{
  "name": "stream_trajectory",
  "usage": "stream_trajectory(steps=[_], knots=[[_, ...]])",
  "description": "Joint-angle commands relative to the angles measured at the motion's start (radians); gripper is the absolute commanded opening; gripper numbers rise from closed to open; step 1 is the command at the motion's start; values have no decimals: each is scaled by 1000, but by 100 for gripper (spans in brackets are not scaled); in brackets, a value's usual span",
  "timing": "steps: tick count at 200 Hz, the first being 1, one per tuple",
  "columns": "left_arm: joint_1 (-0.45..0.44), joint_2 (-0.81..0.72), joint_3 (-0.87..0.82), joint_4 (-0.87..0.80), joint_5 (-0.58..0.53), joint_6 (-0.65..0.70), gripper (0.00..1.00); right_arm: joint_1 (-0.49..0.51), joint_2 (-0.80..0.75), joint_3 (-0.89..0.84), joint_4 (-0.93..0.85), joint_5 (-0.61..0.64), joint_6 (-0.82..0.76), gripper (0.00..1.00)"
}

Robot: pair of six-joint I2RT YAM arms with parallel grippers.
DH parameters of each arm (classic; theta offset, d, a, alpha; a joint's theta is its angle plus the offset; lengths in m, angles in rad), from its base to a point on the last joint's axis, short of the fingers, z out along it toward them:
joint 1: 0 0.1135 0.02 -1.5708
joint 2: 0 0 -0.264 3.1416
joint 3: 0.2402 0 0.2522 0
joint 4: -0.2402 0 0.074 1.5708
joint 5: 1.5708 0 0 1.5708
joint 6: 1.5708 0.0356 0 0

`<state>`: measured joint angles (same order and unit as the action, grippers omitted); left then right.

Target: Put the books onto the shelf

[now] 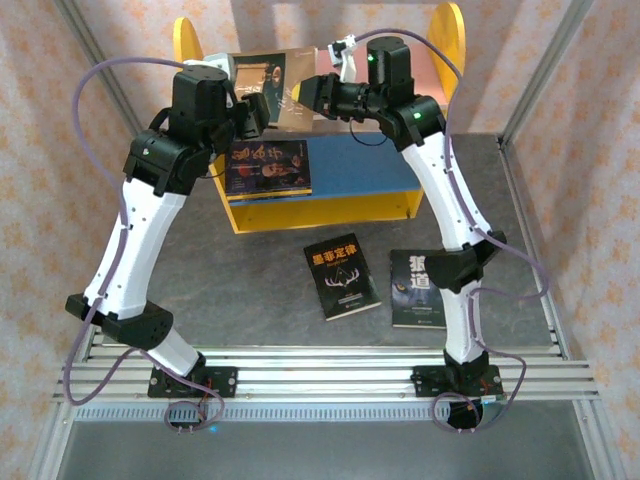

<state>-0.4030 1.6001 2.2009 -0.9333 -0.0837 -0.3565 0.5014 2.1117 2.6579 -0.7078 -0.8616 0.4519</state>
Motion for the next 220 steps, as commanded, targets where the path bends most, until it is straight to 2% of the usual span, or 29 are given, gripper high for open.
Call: stream_trajectory(steps=[1, 47, 93, 122, 220], knots=[[12, 8, -11, 20, 16, 11, 57, -4, 13, 59, 96, -67, 20, 23], [14, -23, -83, 55, 1, -23, 56, -10, 34, 62, 126, -59, 48, 33], [14, -46, -124, 68, -25, -35, 56, -11, 31, 72, 94, 40, 8, 46], [18, -27, -90, 44, -26, -32, 56, -18, 31, 75, 63, 79, -13, 54], [37, 42, 5, 2, -34, -22, 56, -23, -8, 71, -66, 155, -110, 74]])
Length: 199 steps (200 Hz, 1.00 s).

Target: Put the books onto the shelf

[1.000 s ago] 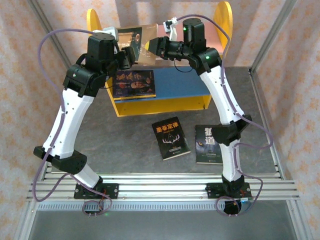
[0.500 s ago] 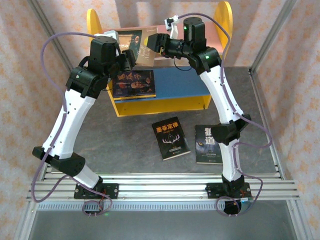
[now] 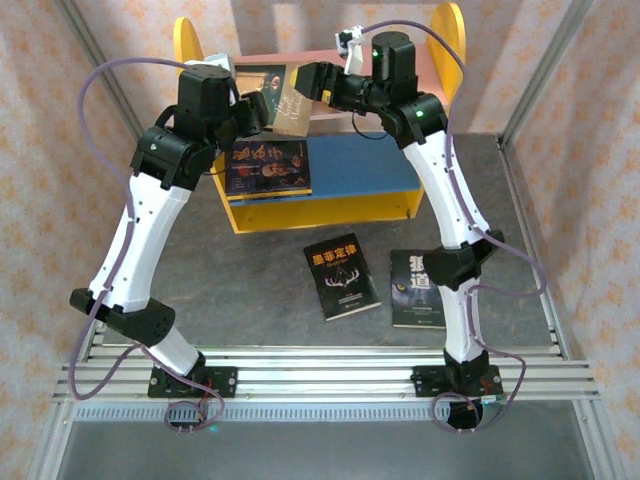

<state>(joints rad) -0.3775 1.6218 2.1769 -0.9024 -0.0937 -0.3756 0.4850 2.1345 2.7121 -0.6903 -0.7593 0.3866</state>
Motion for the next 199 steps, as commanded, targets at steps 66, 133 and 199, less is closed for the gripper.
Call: stream_trajectory(steps=[66, 133, 199], knots=[[23, 63, 58, -45, -21, 3, 56, -5, -39, 6, -138, 78, -76, 76], [26, 82, 63, -35, -11, -6, 55, 2, -70, -73, -130, 29, -86, 76], [26, 52, 13, -6, 6, -31, 55, 32, -10, -21, -113, -8, -60, 77]])
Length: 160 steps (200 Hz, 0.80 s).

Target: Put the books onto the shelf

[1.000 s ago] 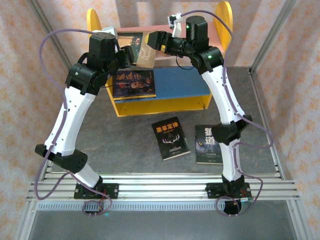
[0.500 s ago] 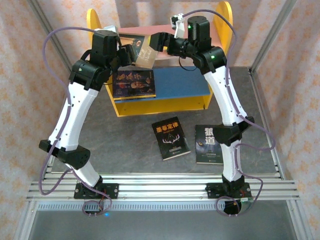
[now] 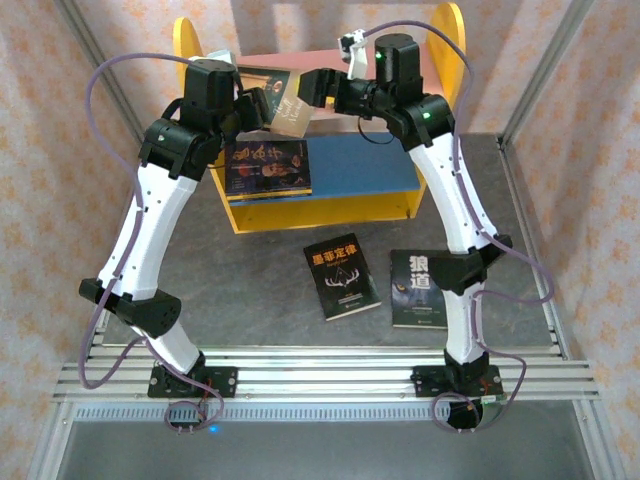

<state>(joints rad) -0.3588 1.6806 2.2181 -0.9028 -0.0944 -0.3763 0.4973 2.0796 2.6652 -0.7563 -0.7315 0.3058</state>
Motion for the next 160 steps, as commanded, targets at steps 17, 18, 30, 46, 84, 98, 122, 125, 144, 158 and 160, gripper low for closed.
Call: stream_trajectory(steps=[17, 18, 30, 46, 84, 98, 122, 125, 144, 158, 160], knots=[[7, -16, -41, -3, 15, -36, 55, 23, 58, 33, -32, -35, 35, 77], [7, -16, -42, -2, 16, -36, 54, 24, 59, 32, -30, -34, 37, 77], [8, -27, -61, 10, 25, -42, 54, 23, 67, 34, -15, -32, 49, 77], [7, -42, -88, 31, 45, -54, 54, 23, 76, 41, 3, -27, 64, 78], [6, -89, -160, 82, 86, -85, 54, 15, 85, 48, 30, 6, 94, 79], [7, -104, -183, 98, 91, -94, 54, 8, 88, 48, 44, 9, 109, 79], [5, -126, -219, 125, 102, -111, 53, 0, 96, 48, 71, 12, 134, 80], [6, -128, -226, 129, 104, -114, 53, 0, 98, 50, 75, 13, 137, 80], [4, -137, -245, 146, 113, -126, 53, -5, 109, 57, 99, 12, 159, 80], [2, -140, -249, 148, 107, -128, 53, -9, 118, 70, 109, 8, 175, 80], [1, -139, -249, 146, 106, -128, 53, -11, 120, 71, 111, 8, 177, 81]])
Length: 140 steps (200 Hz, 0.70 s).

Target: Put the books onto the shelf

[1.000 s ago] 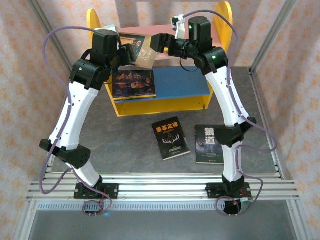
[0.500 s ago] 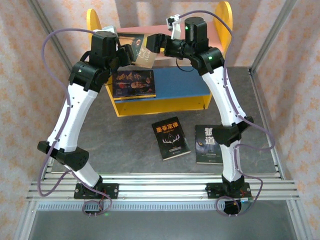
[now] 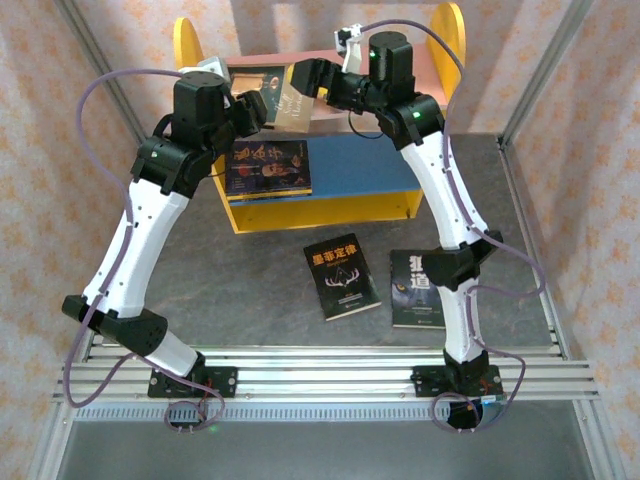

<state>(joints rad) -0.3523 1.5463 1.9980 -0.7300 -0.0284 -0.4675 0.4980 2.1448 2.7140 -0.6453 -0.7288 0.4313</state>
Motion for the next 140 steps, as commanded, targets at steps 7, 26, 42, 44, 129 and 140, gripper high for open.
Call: stream_trajectory(steps=[7, 26, 42, 44, 129, 140], knots=[[-4, -5, -28, -28, 31, -36, 53, -12, 58, 28, 2, 3, 55, 81], [-3, -8, -28, -33, 5, -36, 53, -27, 53, 32, -17, 1, 47, 81], [-3, -7, -25, -38, -6, -33, 53, -35, 36, 33, -52, 7, 18, 81], [-4, -8, -25, -38, -8, -34, 53, -36, 34, 33, -54, 8, 13, 81], [-3, -3, -22, -39, -33, -30, 53, -1, -101, -124, -185, -13, -148, 79], [-3, -1, -21, -40, -34, -31, 53, 12, -115, -143, -196, -4, -163, 79]])
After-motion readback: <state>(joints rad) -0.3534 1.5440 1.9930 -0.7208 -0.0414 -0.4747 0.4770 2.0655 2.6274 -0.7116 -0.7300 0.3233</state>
